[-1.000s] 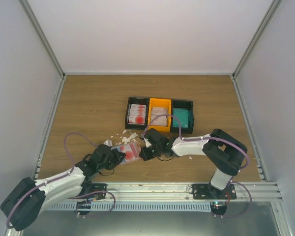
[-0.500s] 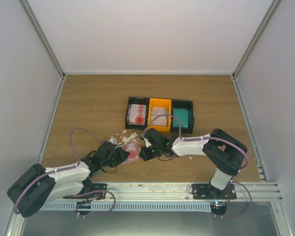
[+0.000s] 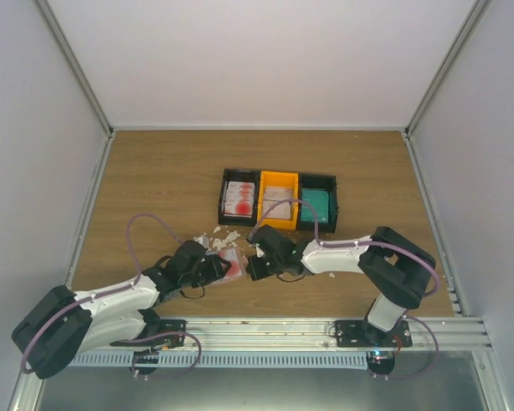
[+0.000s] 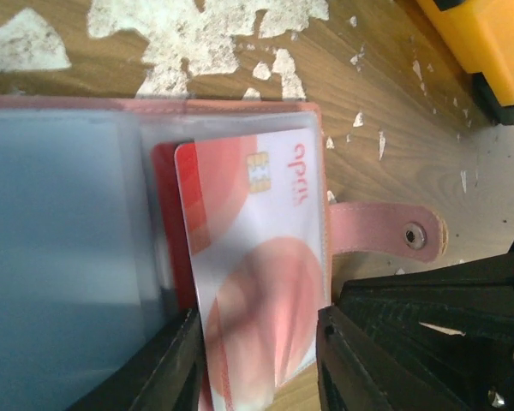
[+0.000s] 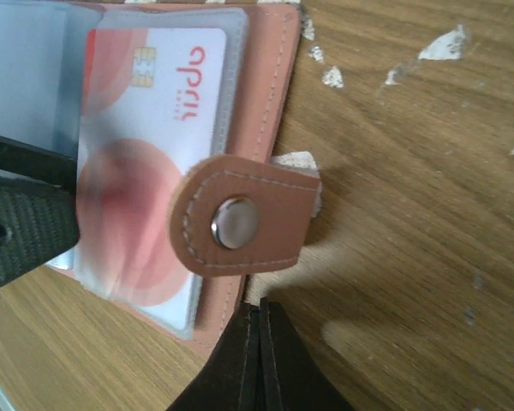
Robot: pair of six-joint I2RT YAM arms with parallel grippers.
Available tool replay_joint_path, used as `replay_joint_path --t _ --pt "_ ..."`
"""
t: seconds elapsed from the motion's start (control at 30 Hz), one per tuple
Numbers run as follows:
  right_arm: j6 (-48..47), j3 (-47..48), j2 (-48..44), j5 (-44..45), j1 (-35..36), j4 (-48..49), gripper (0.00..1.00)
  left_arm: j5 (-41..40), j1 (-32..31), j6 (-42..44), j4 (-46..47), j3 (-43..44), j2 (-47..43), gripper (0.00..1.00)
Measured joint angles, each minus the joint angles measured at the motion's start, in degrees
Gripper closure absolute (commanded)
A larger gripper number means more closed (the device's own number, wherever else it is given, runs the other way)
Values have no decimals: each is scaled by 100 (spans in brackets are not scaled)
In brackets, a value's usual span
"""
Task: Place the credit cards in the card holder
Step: Insert the credit card into the card holder, then move the card holder to the center of the board.
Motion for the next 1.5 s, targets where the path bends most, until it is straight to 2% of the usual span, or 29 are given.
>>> replay_joint_path --t 0.17,0.33,0.47,0.6,0.73,0.8,1.13,1.23,1.3,1.37,1.5 --pt "81 -15 -101 234 0 -166 100 -2 -15 140 -782 170 -354 45" --pt "164 -50 -229 476 0 -382 99 -111 -15 260 -1543 380 -581 42" --pt "201 -90 -376 667 0 -610 91 -205 -7 431 -2059 575 -632 37" --pt "258 -109 -664 852 -4 -802 80 -319 52 695 -2540 881 -605 27" --pt "264 -107 -951 1012 -31 -916 73 -540 216 953 -2977 1263 -568 7" --pt "256 -103 -1005 1071 -48 -966 71 -708 328 992 -3206 1414 -568 1" --pt "256 -103 -1008 1191 -74 -1130 70 -1307 820 684 -4076 1338 -494 1" --pt "260 -103 -1008 1250 -94 -1182 71 -1322 837 645 -4116 1296 -448 14" --pt "275 -103 -1034 1349 -114 -1244 71 -1283 844 658 -4079 1292 -404 28" --pt "310 -103 -1150 1491 -162 -1325 71 -1226 859 682 -4022 1279 -365 36" --pt "323 -105 -1552 1703 -420 -1423 71 -951 868 750 -3792 1202 -361 43"
